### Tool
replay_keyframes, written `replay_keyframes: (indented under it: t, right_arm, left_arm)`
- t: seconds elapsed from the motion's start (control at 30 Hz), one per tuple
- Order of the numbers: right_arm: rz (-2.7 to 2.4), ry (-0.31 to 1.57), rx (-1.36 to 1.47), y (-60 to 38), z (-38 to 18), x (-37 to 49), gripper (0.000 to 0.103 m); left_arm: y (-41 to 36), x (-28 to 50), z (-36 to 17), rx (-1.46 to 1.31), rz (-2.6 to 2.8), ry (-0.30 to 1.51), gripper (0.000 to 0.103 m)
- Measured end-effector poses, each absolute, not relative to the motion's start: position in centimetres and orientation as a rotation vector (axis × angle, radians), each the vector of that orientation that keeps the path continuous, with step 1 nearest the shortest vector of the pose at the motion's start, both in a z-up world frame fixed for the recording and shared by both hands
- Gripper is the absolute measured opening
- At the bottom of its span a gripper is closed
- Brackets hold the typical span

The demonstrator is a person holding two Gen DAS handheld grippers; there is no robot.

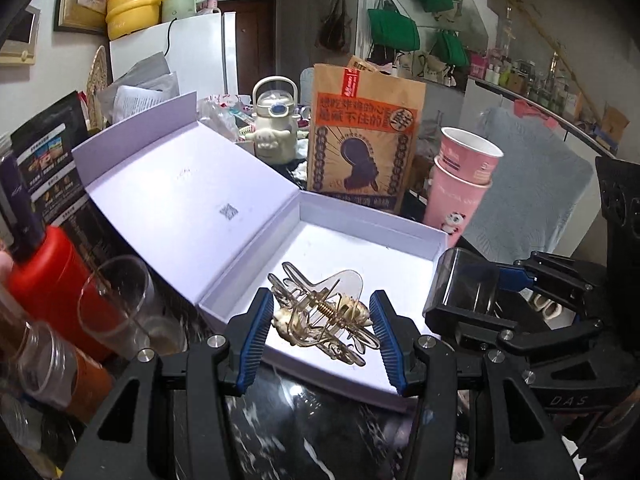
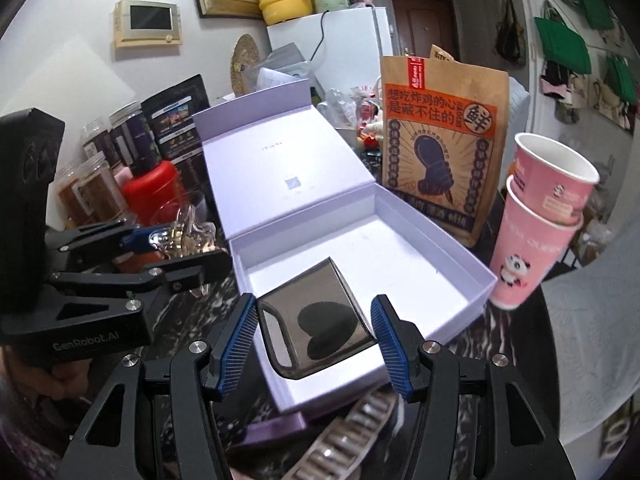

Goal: Organize rigid objects
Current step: 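Lower both clips into the lavender box and open both grippers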

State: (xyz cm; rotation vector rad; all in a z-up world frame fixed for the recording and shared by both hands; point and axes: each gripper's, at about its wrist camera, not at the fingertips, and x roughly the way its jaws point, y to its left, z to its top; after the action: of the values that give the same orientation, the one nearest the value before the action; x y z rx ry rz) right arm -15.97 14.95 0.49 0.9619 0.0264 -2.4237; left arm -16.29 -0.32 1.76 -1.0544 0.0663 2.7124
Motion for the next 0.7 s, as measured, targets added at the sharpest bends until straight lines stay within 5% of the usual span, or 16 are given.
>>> replay_keyframes:
  t: [0.7]
  right_arm:
    - [-2.456,0.088,1.041,15.8,0.9,-25.2,0.058]
  left_arm:
    - [0.5,-25.0,0.8,-1.143,2.699,0.132,0.05]
